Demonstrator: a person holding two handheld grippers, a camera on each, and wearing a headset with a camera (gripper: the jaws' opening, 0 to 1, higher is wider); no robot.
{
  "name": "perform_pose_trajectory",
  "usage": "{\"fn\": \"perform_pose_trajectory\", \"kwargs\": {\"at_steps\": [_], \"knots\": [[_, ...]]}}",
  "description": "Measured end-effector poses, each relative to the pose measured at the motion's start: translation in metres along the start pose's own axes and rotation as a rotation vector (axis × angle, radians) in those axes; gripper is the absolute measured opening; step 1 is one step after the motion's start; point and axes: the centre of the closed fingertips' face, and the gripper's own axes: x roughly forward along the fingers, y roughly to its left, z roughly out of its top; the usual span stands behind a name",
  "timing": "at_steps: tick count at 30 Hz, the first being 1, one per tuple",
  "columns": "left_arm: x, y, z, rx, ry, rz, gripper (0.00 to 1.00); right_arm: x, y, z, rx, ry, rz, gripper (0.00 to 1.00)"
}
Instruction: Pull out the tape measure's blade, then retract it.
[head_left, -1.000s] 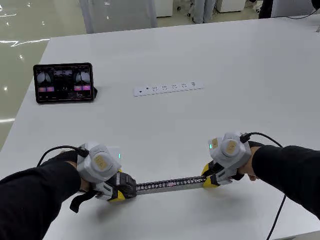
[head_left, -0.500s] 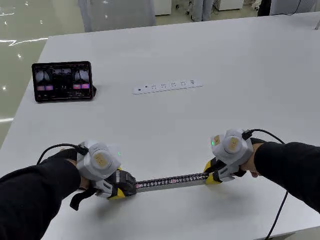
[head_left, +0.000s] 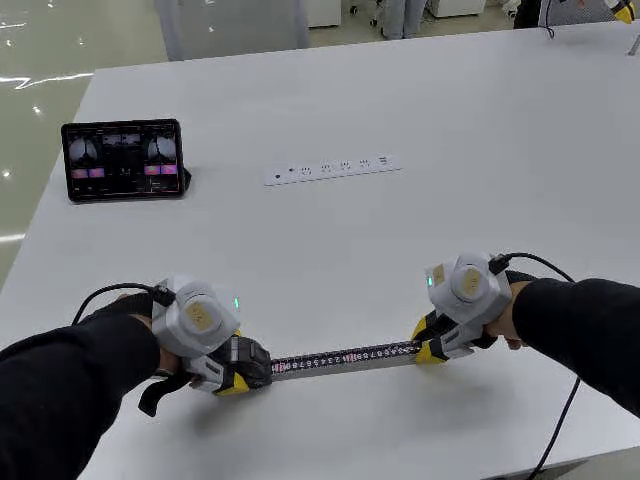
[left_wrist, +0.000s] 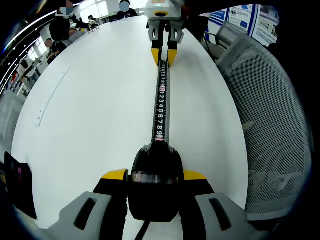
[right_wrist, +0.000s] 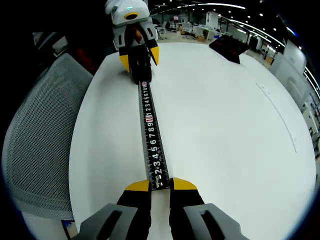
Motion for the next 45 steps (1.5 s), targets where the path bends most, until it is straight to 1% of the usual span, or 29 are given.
{"fn": "perform_pose_trajectory", "kwargs": {"at_steps": [22, 45], "knots": [[0.0, 0.0, 0.0, 0.0, 0.0, 0.003, 0.35, -0.006, -0.001, -0.011, 0.009, 0.012, -0.008, 0.09], [0.0, 0.0, 0.0, 0.0, 0.001, 0.004, 0.35, -0.01, -0.002, -0.018, 0.018, 0.019, -0.011, 0.09]]}}
